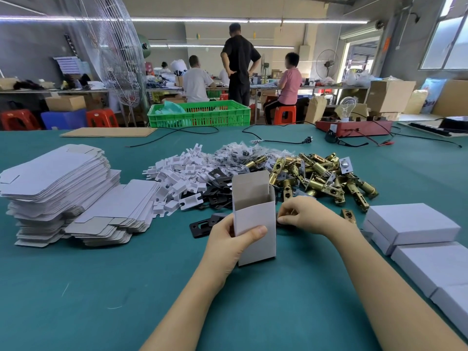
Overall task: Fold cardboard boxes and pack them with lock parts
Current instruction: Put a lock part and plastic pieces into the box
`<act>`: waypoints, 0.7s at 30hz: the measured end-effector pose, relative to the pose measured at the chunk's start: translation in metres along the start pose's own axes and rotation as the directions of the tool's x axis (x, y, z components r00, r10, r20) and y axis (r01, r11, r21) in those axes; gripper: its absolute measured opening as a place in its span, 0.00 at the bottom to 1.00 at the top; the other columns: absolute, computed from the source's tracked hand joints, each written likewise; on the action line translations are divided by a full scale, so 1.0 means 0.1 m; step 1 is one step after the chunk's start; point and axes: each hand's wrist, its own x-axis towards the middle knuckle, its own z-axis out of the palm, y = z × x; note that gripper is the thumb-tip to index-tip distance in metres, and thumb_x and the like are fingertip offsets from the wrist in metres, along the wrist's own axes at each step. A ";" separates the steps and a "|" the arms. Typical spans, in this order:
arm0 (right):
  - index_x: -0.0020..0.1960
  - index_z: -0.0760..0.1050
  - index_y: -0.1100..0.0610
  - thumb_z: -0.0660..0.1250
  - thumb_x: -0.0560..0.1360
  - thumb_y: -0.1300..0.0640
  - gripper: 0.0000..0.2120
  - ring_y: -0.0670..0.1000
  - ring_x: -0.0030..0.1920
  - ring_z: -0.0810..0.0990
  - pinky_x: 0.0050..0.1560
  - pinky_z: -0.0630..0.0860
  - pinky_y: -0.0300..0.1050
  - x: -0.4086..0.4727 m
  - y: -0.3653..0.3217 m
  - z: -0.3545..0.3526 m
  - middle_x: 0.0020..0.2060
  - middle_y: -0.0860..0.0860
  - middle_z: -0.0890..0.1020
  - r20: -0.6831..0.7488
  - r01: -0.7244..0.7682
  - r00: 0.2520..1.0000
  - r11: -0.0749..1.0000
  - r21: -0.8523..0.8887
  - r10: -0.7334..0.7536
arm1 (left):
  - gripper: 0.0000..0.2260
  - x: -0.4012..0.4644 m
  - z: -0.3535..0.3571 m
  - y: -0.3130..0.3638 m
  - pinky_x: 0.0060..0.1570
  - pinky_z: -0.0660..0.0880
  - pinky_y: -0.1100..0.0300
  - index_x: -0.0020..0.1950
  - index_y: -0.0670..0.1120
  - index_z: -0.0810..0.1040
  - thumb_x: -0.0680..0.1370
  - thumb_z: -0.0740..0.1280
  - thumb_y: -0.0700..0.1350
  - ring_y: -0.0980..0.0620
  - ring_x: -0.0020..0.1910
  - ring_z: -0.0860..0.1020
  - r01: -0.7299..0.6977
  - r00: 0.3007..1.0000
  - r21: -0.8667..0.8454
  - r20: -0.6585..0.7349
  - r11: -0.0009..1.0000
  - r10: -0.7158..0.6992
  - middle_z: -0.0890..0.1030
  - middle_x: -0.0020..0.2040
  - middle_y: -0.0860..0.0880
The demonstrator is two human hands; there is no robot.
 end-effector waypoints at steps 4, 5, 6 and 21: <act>0.44 0.76 0.52 0.67 0.77 0.56 0.04 0.47 0.44 0.75 0.41 0.69 0.39 0.02 0.03 0.03 0.41 0.45 0.78 -0.044 -0.028 0.999 0.998 0.063 0.031 | 0.12 0.00 0.00 -0.01 0.41 0.77 0.67 0.52 0.50 0.83 0.71 0.76 0.40 0.58 0.45 0.83 0.001 1.000 0.007 -0.002 1.000 -0.001 0.86 0.48 0.53; 0.43 0.76 0.53 0.66 0.78 0.57 0.05 0.47 0.42 0.75 0.39 0.70 0.38 0.01 0.05 0.03 0.41 0.46 0.78 -0.057 -0.060 0.996 0.984 0.170 0.070 | 0.12 0.00 0.00 -0.01 0.41 0.77 0.67 0.52 0.51 0.83 0.71 0.76 0.40 0.57 0.46 0.83 0.002 1.000 0.007 -0.001 1.000 -0.002 0.86 0.48 0.53; 0.43 0.76 0.55 0.65 0.78 0.58 0.05 0.48 0.41 0.76 0.38 0.71 0.39 0.00 0.06 0.02 0.41 0.49 0.80 -0.055 -0.101 0.990 0.932 0.349 0.128 | 0.12 0.00 0.00 -0.01 0.41 0.78 0.67 0.52 0.51 0.83 0.71 0.76 0.41 0.57 0.46 0.83 0.004 1.000 0.005 -0.001 1.000 -0.004 0.86 0.48 0.53; 0.52 0.70 0.65 0.56 0.82 0.60 0.08 0.63 0.48 0.83 0.35 0.83 0.49 -0.16 0.17 -0.32 0.60 0.67 0.74 0.170 -0.122 0.913 -0.151 0.981 0.370 | 0.13 0.00 -0.01 0.00 0.39 0.77 0.68 0.53 0.51 0.82 0.71 0.76 0.42 0.58 0.45 0.83 0.020 1.000 -0.010 0.004 1.000 -0.020 0.86 0.48 0.55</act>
